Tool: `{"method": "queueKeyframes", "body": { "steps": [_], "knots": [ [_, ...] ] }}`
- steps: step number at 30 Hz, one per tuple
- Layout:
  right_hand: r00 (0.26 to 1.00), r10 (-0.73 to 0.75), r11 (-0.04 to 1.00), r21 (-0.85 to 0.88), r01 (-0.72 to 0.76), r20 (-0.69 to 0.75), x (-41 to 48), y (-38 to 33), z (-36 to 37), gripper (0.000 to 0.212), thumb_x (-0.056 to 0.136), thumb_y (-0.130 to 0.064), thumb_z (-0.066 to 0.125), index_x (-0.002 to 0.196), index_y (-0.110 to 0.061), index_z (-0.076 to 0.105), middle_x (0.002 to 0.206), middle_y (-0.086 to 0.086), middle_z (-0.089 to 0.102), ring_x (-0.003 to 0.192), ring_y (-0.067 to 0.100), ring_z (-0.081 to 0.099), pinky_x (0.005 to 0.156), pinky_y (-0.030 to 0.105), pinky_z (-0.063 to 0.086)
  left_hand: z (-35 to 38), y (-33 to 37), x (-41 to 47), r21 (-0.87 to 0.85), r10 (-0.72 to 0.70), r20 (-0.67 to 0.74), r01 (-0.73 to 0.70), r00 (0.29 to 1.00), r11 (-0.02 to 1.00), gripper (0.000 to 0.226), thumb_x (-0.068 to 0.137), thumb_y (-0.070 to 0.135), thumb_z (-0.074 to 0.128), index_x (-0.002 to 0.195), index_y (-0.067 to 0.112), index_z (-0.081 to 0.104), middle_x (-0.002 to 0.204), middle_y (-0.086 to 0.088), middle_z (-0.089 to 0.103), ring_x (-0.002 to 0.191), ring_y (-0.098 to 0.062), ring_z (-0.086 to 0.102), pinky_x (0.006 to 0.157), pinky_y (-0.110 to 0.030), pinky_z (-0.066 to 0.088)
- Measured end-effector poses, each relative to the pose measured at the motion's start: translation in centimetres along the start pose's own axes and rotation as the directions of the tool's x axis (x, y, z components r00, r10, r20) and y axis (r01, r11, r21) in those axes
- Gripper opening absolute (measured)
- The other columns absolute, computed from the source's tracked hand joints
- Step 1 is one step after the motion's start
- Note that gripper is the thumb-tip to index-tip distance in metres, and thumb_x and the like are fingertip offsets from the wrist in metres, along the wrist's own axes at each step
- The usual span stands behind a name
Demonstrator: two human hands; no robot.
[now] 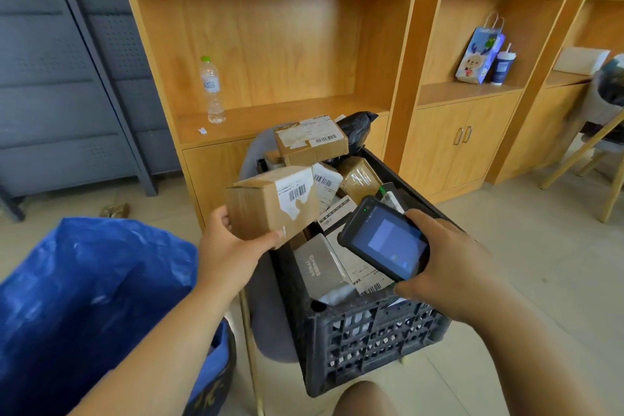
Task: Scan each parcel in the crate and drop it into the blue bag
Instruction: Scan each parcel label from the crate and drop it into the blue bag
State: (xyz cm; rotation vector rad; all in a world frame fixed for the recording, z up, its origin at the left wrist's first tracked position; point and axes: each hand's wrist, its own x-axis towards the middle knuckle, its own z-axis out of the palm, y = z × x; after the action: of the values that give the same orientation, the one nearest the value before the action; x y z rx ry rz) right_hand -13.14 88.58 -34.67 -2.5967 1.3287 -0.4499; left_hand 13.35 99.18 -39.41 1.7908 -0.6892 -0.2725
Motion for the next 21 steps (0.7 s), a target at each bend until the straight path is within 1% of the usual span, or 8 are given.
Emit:
{"method": "queueKeyframes", "body": {
  "steps": [3,7,9,13,15,17,19,21],
  "knots": [
    [1.0,-0.02,1.0,-0.008,0.02,0.02,0.2,-0.8,0.1,0.087,0.047,-0.05,0.075,0.124,-0.037,0.035,0.092,-0.011,0.046,0.077,0.015,0.051,0.057,0.027,0.043,-0.8,-0.6,0.3,-0.022,0.018,-0.012,-0.018,1.0,1.0,0.093,0.058,0.04,0.087,0.136,0.024,0.039,0.115,0.016,0.049,0.105,-0.007,0.049,0.069,-0.013,0.035],
    [0.999,-0.014,0.999,-0.04,0.016,0.05,0.4,-1.6,0.2,0.095,0.049,-0.051,0.075,0.132,-0.038,0.029,0.097,-0.013,0.046,0.08,0.013,0.051,0.057,0.025,0.038,-1.4,-1.2,0.5,-0.034,0.031,-0.015,-0.031,0.999,0.999,0.094,0.058,0.04,0.087,0.137,0.024,0.038,0.118,0.015,0.051,0.108,-0.009,0.051,0.073,-0.017,0.039],
    [0.998,-0.011,0.999,-0.049,0.014,0.057,0.4,-1.8,0.2,0.099,0.05,-0.051,0.076,0.135,-0.037,0.028,0.099,-0.012,0.047,0.081,0.013,0.049,0.057,0.025,0.037,-1.6,-1.5,0.5,-0.042,0.034,-0.019,-0.034,0.999,0.999,0.094,0.058,0.041,0.086,0.137,0.025,0.038,0.117,0.015,0.05,0.108,-0.01,0.052,0.072,-0.016,0.039],
    [0.999,-0.017,0.999,-0.049,0.019,0.043,0.4,-2.1,0.3,0.097,0.05,-0.051,0.076,0.134,-0.035,0.029,0.1,-0.011,0.049,0.083,0.013,0.052,0.061,0.027,0.045,-1.8,-1.9,0.6,-0.066,0.045,-0.041,-0.048,0.998,0.997,0.093,0.059,0.04,0.086,0.137,0.026,0.038,0.114,0.018,0.048,0.106,-0.007,0.05,0.069,-0.013,0.037],
    [0.999,-0.023,0.999,-0.028,0.024,0.032,0.4,-2.4,0.4,0.095,0.049,-0.051,0.076,0.131,-0.034,0.031,0.1,-0.01,0.049,0.084,0.014,0.053,0.065,0.031,0.05,-2.2,-2.1,0.5,-0.088,0.041,-0.052,-0.046,0.998,0.995,0.094,0.058,0.04,0.086,0.137,0.026,0.037,0.115,0.018,0.048,0.105,-0.006,0.049,0.068,-0.013,0.036],
    [0.999,-0.033,0.999,0.003,0.033,0.018,0.5,-2.9,0.6,0.096,0.048,-0.052,0.076,0.13,-0.032,0.032,0.101,-0.011,0.048,0.086,0.015,0.052,0.067,0.035,0.052,-2.7,-2.4,0.2,-0.11,0.035,-0.064,-0.042,0.997,0.993,0.094,0.058,0.04,0.086,0.137,0.026,0.036,0.119,0.016,0.049,0.107,-0.007,0.05,0.069,-0.013,0.036],
    [0.998,-0.061,0.998,0.02,0.061,0.01,0.6,-3.9,1.0,0.098,0.047,-0.057,0.074,0.131,-0.031,0.032,0.1,-0.013,0.044,0.085,0.015,0.05,0.064,0.032,0.047,-3.8,-3.2,-0.4,-0.119,0.024,-0.088,-0.034,0.996,0.992,0.092,0.058,0.041,0.085,0.135,0.027,0.037,0.123,0.012,0.049,0.11,-0.009,0.051,0.073,-0.015,0.038],
    [0.995,-0.1,0.994,0.037,0.099,0.02,0.8,-5.1,1.6,0.099,0.043,-0.064,0.069,0.128,-0.033,0.031,0.1,-0.013,0.045,0.083,0.014,0.048,0.058,0.028,0.04,-5.3,-4.3,-1.2,-0.107,0.012,-0.104,-0.023,0.994,0.994,0.089,0.058,0.041,0.086,0.132,0.029,0.038,0.124,0.011,0.049,0.111,-0.011,0.051,0.079,-0.022,0.043]
  ]
}}
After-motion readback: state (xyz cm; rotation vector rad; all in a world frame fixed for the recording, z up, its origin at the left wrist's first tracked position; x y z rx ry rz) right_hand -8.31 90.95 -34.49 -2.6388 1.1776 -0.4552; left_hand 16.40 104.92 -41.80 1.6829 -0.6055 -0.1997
